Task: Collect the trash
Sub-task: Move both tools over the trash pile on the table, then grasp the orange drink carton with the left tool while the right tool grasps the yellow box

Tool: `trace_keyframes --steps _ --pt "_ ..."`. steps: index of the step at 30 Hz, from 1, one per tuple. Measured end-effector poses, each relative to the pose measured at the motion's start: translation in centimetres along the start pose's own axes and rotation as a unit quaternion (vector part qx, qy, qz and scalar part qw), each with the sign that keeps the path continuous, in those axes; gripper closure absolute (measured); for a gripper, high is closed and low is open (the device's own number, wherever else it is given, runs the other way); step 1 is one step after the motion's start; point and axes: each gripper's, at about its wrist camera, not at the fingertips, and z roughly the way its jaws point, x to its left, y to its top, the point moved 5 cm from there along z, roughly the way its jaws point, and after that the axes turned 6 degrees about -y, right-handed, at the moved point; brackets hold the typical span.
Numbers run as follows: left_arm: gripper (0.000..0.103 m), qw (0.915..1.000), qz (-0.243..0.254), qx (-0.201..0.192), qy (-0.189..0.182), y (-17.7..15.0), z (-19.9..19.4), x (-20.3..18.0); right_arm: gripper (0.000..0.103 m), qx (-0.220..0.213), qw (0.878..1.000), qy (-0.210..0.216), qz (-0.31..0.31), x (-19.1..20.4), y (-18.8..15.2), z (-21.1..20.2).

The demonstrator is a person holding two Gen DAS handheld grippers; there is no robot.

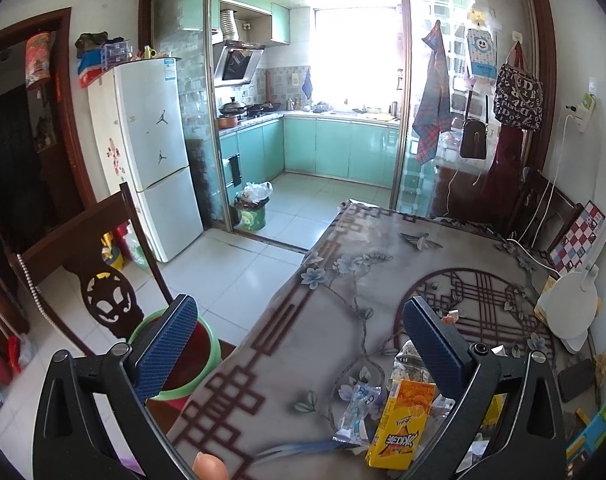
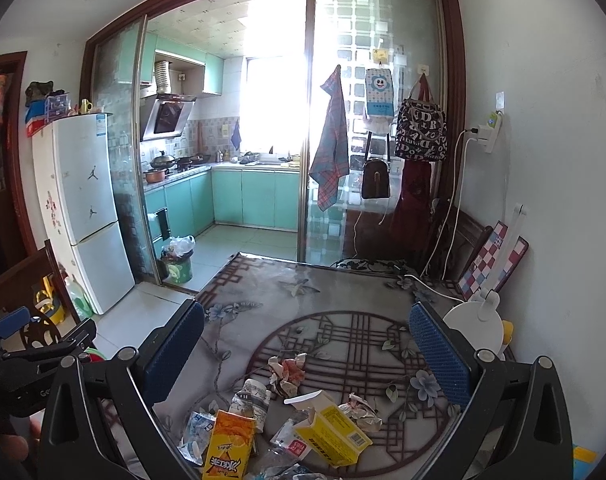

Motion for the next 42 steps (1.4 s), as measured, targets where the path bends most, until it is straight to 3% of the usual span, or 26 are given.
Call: trace_keyframes --steps 9,12,14,16,18,20,24,27,29,33,35,42 --pt "0.0 0.9997 0.013 0.007 -0.02 -0.3 0.9 -1.5 0.0 0.014 1.0 -0.003 -0.001 -0.4 -0.2 0.8" --pt "0.0 0.9992 0.015 0.026 -0.025 -0.8 1.9 -2.0 0.0 0.018 1.0 0.003 0.002 -0.5 -0.6 1.4" --pt "0.0 0.9975 0.011 0.047 -0.051 -1.4 2.9 -2.5 0.0 0.025 0.999 0.021 -0.002 -0.4 -1.3 2.4" --pt "0.0 0.9908 -0.012 0.096 -0.094 -2.6 4.6 -3.0 0.0 0.055 0.996 0.066 -0.015 -0.3 -3.1 4.3" --pt "0.0 0.9837 -0.039 0.141 -0.105 -4.2 6.2 -2.9 0.0 0.106 0.99 0.094 -0.02 -0.2 -5.7 6.2" --pt "0.0 0.9801 -0.039 0.162 -0.109 -5.9 7.6 -2.9 0.0 0.154 0.982 0.106 -0.006 -1.0 -8.4 7.9" --pt "0.01 0.9721 -0.019 0.193 -0.131 -8.8 9.4 -3.8 0.0 0.231 0.971 0.053 0.015 -4.1 -13.3 11.0" --pt "0.013 0.9542 -0.032 0.238 -0.178 -10.9 11.0 -4.9 0.0 0.289 0.957 0.036 0.022 -6.0 -15.9 13.3" --pt "0.016 0.9423 -0.03 0.271 -0.194 -12.7 11.8 -6.0 0.0 0.3 0.953 0.045 0.018 -6.6 -16.4 14.5" --pt "0.039 0.9228 0.019 0.318 -0.217 -15.9 12.5 -8.9 0.0 0.3 0.951 0.073 -0.037 -5.6 -16.4 16.4" --pt "0.042 0.9126 0.04 0.336 -0.23 -17.2 12.8 -10.2 0.0 0.31 0.944 0.1 -0.048 -4.7 -16.7 17.0" --pt "0.045 0.9141 0.067 0.326 -0.231 -17.4 13.1 -11.0 0.001 0.329 0.935 0.107 -0.082 -2.4 -18.5 18.6"
